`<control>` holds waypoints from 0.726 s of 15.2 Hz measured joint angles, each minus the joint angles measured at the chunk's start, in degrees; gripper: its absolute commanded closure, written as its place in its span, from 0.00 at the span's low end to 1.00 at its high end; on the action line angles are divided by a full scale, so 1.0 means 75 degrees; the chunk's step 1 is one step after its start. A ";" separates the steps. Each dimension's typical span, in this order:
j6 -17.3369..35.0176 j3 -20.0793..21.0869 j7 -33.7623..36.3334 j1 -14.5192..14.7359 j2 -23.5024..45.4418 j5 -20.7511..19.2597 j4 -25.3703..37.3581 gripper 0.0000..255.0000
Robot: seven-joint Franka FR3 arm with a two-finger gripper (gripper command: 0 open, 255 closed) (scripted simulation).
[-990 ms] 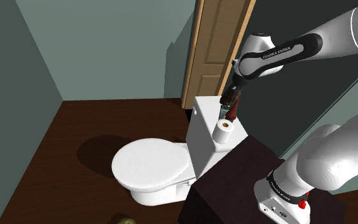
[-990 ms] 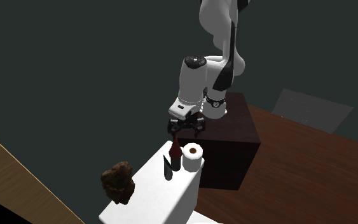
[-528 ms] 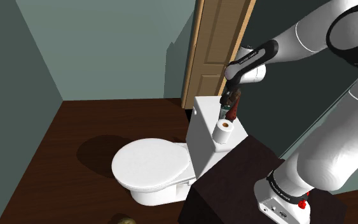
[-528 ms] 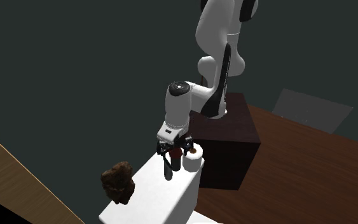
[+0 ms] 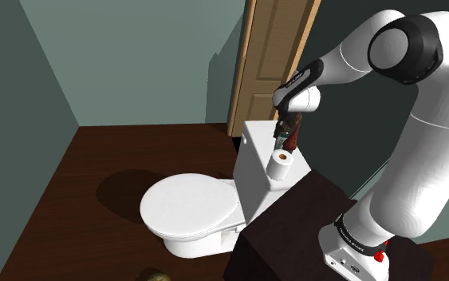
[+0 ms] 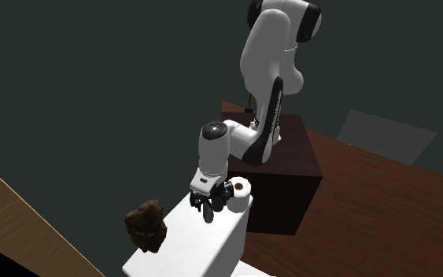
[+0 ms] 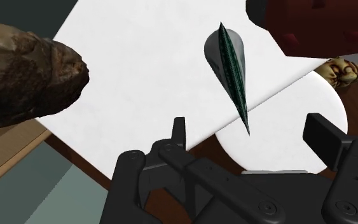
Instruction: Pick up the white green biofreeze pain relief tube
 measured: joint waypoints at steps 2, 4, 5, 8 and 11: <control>0.0196 0.0137 -0.0169 -0.0112 0.0254 0.0219 0.0039 0.00; 0.0284 0.0192 -0.0213 -0.0142 0.0340 0.0295 0.0031 1.00; 0.0300 0.0206 -0.0223 -0.0150 0.0365 0.0314 0.0040 1.00; 0.0314 0.0219 -0.0231 -0.0155 0.0381 0.0330 0.0050 1.00; 0.0315 0.0221 -0.0233 -0.0157 0.0382 0.0332 0.0054 1.00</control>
